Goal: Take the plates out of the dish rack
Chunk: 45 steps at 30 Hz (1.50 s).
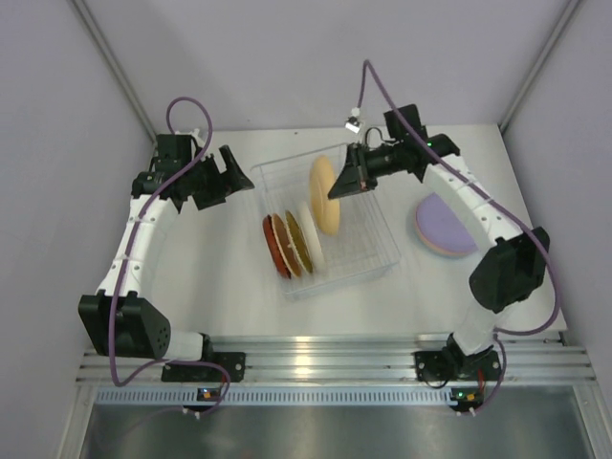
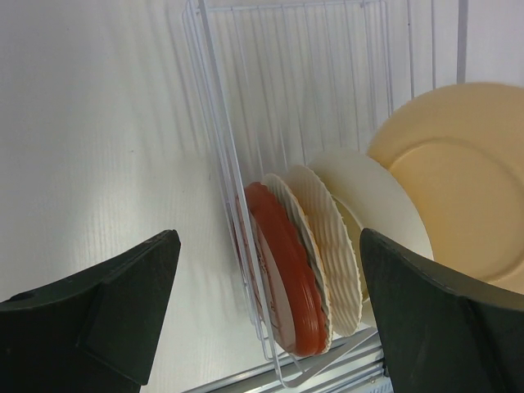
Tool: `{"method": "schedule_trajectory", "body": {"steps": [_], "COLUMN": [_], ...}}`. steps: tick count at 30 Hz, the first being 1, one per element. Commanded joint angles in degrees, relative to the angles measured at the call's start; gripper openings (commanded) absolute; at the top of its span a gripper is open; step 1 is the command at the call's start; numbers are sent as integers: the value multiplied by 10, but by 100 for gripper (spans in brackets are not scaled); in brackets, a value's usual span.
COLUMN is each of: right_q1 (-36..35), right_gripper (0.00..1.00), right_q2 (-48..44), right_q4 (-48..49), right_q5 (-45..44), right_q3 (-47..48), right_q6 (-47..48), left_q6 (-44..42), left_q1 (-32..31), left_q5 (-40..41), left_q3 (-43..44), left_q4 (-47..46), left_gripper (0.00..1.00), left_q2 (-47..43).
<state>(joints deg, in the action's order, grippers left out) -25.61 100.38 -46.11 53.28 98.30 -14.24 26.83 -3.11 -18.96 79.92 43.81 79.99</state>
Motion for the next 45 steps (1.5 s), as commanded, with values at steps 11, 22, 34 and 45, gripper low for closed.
{"method": "schedule_trajectory", "body": {"steps": [11, 22, 34, 45], "right_q1": [168, 169, 160, 41], "right_gripper": [0, 0, 55, 63], "right_q2": [-133, -79, -72, -111], "right_q4": [-61, -153, -156, -14], "right_q5": [-314, -668, -589, -149], "right_q3": [100, -6, -11, -17], "right_q6": [8, 28, 45, 29], "left_q6": [-6, -5, -5, -3], "left_q1": [-2, -2, -2, -3], "left_q5": [-4, -7, -7, -9], "left_q3": [-1, -2, 2, 5], "left_q4": [-7, -9, -7, -6], "left_gripper": [97, 96, 96, 96], "left_q2": [-19, -15, -13, -11]}}
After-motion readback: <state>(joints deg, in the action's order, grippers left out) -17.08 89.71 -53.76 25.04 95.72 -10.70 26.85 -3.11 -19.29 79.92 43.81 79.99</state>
